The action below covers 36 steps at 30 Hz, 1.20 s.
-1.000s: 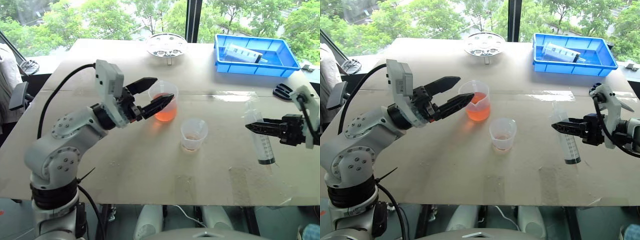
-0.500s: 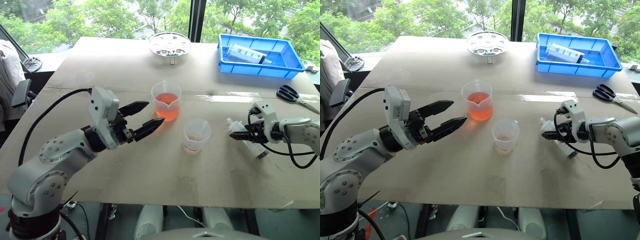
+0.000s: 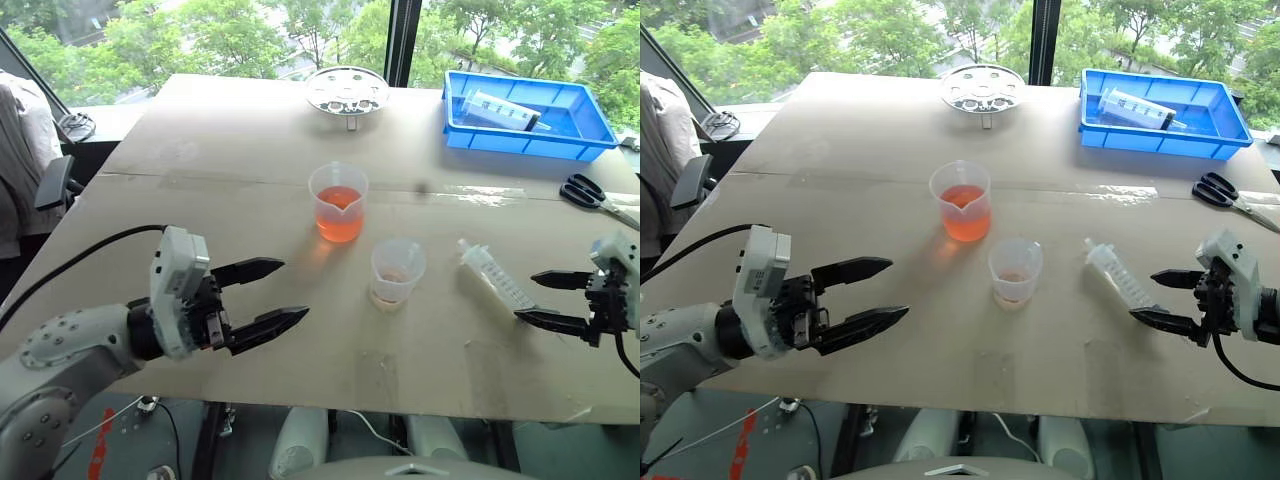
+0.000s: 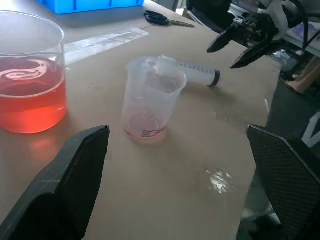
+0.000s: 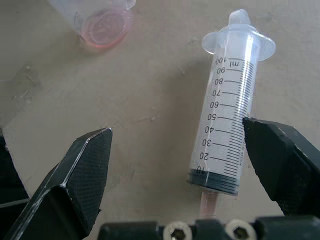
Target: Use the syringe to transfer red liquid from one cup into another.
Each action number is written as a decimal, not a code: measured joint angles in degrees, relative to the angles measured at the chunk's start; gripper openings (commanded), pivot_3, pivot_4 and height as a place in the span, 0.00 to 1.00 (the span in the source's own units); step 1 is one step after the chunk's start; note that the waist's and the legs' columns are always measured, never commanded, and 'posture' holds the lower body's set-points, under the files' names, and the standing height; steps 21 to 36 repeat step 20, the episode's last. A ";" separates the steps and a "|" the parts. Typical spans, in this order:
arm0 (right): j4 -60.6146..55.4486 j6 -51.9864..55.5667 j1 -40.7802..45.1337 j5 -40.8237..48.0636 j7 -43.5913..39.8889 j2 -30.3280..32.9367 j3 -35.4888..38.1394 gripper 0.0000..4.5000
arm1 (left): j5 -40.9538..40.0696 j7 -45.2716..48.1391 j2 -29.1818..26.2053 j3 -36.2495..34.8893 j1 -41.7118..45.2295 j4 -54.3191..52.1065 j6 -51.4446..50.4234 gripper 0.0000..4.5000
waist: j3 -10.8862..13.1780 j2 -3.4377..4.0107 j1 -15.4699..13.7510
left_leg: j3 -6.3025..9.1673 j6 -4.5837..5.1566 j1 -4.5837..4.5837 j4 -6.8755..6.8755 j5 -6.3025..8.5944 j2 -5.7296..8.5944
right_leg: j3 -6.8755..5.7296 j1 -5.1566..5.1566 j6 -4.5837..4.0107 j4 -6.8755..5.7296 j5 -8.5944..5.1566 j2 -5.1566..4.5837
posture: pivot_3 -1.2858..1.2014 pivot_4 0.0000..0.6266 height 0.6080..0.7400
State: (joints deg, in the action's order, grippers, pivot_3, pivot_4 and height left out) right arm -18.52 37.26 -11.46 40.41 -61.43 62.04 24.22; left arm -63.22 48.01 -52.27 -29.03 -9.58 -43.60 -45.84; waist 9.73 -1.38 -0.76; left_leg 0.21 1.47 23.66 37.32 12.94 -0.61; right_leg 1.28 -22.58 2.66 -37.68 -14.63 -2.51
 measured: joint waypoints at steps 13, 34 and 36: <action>-1.38 -13.69 -15.35 -3.43 -9.77 -10.26 14.87 1.00 | 1.17 1.03 0.94 -1.92 -2.48 0.11 2.54 0.99 | -0.01 0.05 0.03 | 0.02 0.00 0.06 -0.10 0.01 -0.01 | 0.00 -0.02 0.01 0.10 -0.02 0.00 | 0.52 0.24 1.00; 1.33 -18.98 -22.78 -4.40 -14.66 -13.96 21.43 1.00 | 9.94 -1.15 7.44 -8.64 -16.74 2.09 6.06 0.99 | -0.07 0.10 0.13 | -0.06 0.01 0.01 -0.13 0.03 -0.05 | 0.06 -0.02 0.00 0.14 -0.05 -0.19 | 0.52 0.24 1.00; 1.33 -18.98 -22.78 -4.40 -14.66 -13.96 21.43 1.00 | 9.94 -1.15 7.44 -8.64 -16.74 2.09 6.06 0.99 | -0.07 0.10 0.13 | -0.06 0.01 0.01 -0.13 0.03 -0.05 | 0.06 -0.02 0.00 0.14 -0.05 -0.19 | 0.52 0.24 1.00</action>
